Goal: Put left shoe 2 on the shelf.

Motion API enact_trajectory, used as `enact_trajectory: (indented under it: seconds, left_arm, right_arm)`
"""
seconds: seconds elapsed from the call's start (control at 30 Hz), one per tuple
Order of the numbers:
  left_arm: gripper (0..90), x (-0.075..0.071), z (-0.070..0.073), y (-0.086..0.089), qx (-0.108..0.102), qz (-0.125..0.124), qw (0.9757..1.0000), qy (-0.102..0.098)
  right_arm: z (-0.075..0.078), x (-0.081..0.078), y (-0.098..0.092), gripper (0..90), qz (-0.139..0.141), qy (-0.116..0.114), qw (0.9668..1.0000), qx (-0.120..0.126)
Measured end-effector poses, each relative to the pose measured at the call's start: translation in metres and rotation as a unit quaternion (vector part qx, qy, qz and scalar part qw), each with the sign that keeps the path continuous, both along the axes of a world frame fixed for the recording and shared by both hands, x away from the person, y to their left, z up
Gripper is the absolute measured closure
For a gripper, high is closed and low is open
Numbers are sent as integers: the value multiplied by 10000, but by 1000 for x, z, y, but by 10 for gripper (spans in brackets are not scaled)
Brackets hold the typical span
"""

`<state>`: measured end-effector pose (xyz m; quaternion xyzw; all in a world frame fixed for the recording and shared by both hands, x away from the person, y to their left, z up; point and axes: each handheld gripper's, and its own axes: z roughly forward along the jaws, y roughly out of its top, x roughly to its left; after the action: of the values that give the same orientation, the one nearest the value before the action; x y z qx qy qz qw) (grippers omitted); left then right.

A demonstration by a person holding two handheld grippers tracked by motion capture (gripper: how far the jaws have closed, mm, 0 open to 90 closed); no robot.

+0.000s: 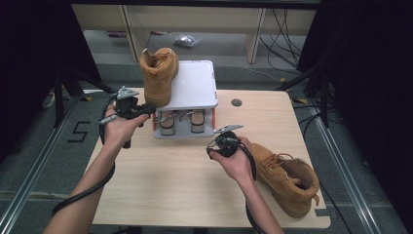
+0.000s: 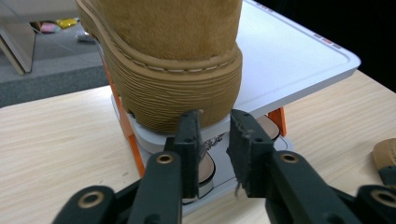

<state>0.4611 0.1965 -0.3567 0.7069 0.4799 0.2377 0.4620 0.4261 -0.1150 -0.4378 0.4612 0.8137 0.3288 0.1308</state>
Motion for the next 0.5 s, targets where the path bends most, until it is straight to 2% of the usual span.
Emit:
enact_trajectory:
  seconds: [0.03, 0.5]
  left_arm:
    - [708, -2, 1, 2, 7, 2, 10000, -23]
    - [551, -18, -17, 21, -75, 118, 9999, -3]
  right_arm:
    - [1, 0, 0, 496, -84, 55, 9999, 44]
    - [30, 20, -9, 492, -54, 11, 9992, -398]
